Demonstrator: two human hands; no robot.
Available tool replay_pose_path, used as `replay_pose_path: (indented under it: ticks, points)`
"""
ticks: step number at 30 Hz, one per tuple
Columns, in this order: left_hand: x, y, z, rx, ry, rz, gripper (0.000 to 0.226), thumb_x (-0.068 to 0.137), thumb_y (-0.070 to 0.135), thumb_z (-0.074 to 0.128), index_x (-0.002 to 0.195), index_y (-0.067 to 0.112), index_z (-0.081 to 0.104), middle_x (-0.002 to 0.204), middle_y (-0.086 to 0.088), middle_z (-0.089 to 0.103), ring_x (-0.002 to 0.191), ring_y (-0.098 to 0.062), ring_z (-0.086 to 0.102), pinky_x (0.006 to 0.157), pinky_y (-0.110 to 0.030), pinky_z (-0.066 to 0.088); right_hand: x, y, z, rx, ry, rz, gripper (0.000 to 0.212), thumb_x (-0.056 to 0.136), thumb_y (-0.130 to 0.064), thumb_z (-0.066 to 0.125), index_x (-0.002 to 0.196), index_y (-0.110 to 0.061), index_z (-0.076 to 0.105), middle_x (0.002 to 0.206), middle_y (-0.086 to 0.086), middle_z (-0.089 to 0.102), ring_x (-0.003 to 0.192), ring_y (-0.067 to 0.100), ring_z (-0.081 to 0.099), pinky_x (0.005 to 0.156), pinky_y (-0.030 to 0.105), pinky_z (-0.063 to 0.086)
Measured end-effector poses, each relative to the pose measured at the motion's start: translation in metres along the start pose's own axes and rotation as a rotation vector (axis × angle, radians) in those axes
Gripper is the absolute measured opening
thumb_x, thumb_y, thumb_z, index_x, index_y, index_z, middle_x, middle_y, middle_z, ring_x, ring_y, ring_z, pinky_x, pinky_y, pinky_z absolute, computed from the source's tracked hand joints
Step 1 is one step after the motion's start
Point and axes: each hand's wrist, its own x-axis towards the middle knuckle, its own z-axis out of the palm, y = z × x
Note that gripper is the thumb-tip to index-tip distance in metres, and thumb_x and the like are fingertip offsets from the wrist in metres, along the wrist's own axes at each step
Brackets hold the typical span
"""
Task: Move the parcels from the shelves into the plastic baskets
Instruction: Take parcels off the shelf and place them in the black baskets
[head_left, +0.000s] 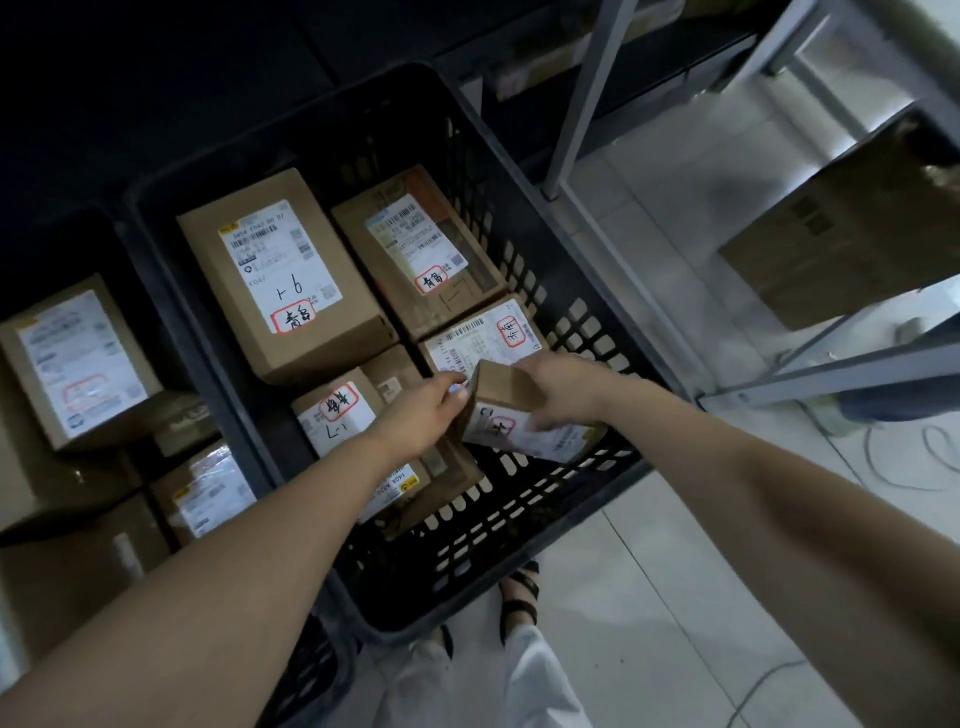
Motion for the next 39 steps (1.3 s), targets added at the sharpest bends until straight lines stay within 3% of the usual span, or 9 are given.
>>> replay_pose_path:
  ticks: [6, 12, 22, 26, 28, 31, 33, 36, 39]
  points:
    - [0.003, -0.007, 0.008, 0.128, -0.005, 0.005, 0.054, 0.098, 0.024, 0.047, 0.148, 0.022, 0.028, 0.145, -0.015, 0.041, 0.131, -0.032, 0.040, 0.106, -0.040, 0.037, 0.018, 0.004, -0.017, 0.192, -0.248, 0.030, 0.074, 0.088, -0.028, 0.068, 0.151, -0.020, 0.030, 0.148, 0.004, 0.039, 0.133, 0.025, 0.039, 0.111, 0.041, 0.032]
    - [0.004, -0.007, 0.011, 0.318, -0.048, 0.051, 0.067, 0.095, 0.029, 0.051, 0.151, 0.030, 0.014, 0.151, -0.007, 0.033, 0.134, -0.032, 0.031, 0.106, -0.041, 0.034, 0.029, -0.007, -0.035, 0.137, -0.397, 0.042, 0.059, 0.092, -0.027, 0.062, 0.146, -0.026, 0.039, 0.137, 0.003, 0.050, 0.122, 0.024, 0.051, 0.106, 0.043, 0.040]
    - [0.013, -0.002, 0.013, 0.332, -0.066, 0.052, 0.043, 0.096, 0.044, 0.044, 0.134, 0.024, 0.049, 0.137, -0.002, 0.048, 0.124, -0.029, 0.040, 0.099, -0.041, 0.038, 0.035, -0.018, -0.038, 0.057, -0.458, -0.010, 0.041, 0.095, -0.023, 0.059, 0.135, -0.022, 0.054, 0.124, 0.009, 0.059, 0.110, 0.025, 0.054, 0.097, 0.039, 0.044]
    - [0.009, -0.004, 0.015, 0.372, -0.045, 0.051, 0.041, 0.098, 0.035, 0.045, 0.136, 0.022, 0.048, 0.139, -0.005, 0.047, 0.127, -0.028, 0.038, 0.103, -0.040, 0.036, 0.030, -0.020, -0.022, 0.034, -0.397, 0.001, 0.036, 0.096, -0.013, 0.055, 0.131, -0.017, 0.059, 0.097, -0.001, 0.058, 0.077, 0.010, 0.051, 0.064, 0.020, 0.044]
    - [0.008, -0.006, 0.015, 0.386, -0.019, 0.069, 0.040, 0.098, 0.031, 0.045, 0.136, 0.022, 0.048, 0.140, -0.005, 0.047, 0.129, -0.027, 0.037, 0.103, -0.039, 0.034, 0.027, -0.015, -0.009, -0.002, -0.275, -0.008, 0.038, 0.095, -0.009, 0.053, 0.132, -0.017, 0.058, 0.099, -0.003, 0.057, 0.073, 0.006, 0.050, 0.056, 0.015, 0.038]
    - [0.007, -0.013, 0.016, 0.417, 0.019, 0.114, 0.038, 0.097, 0.028, 0.046, 0.134, 0.021, 0.050, 0.139, -0.004, 0.048, 0.129, -0.025, 0.037, 0.105, -0.037, 0.032, 0.023, 0.000, 0.009, -0.142, -0.135, -0.009, 0.046, 0.090, -0.015, 0.061, 0.135, -0.023, 0.054, 0.129, 0.002, 0.056, 0.108, 0.020, 0.056, 0.075, 0.026, 0.046]
    - [0.006, -0.017, 0.017, 0.469, 0.040, 0.127, 0.038, 0.096, 0.028, 0.046, 0.134, 0.021, 0.050, 0.139, -0.003, 0.048, 0.131, -0.024, 0.035, 0.109, -0.037, 0.026, 0.021, 0.010, 0.021, -0.231, -0.177, 0.015, 0.057, 0.085, -0.017, 0.068, 0.138, -0.024, 0.050, 0.137, 0.007, 0.050, 0.118, 0.026, 0.052, 0.089, 0.038, 0.051]
    - [0.002, -0.018, 0.019, 0.556, 0.070, 0.138, 0.039, 0.095, 0.030, 0.047, 0.133, 0.024, 0.051, 0.138, 0.000, 0.047, 0.136, -0.022, 0.029, 0.117, -0.044, 0.004, 0.017, 0.022, 0.034, -0.330, -0.292, 0.080, 0.088, 0.083, -0.016, 0.072, 0.153, -0.026, 0.020, 0.158, 0.013, 0.018, 0.140, 0.034, 0.027, 0.108, 0.044, 0.038]
    - [-0.002, -0.018, 0.018, 0.622, 0.102, 0.130, 0.041, 0.094, 0.033, 0.047, 0.135, 0.027, 0.049, 0.142, 0.002, 0.042, 0.141, -0.021, 0.019, 0.113, -0.057, -0.009, 0.020, 0.020, 0.037, -0.360, -0.293, 0.098, 0.103, 0.082, -0.009, 0.071, 0.154, -0.030, 0.000, 0.161, 0.013, -0.004, 0.146, 0.038, 0.010, 0.111, 0.045, 0.032]
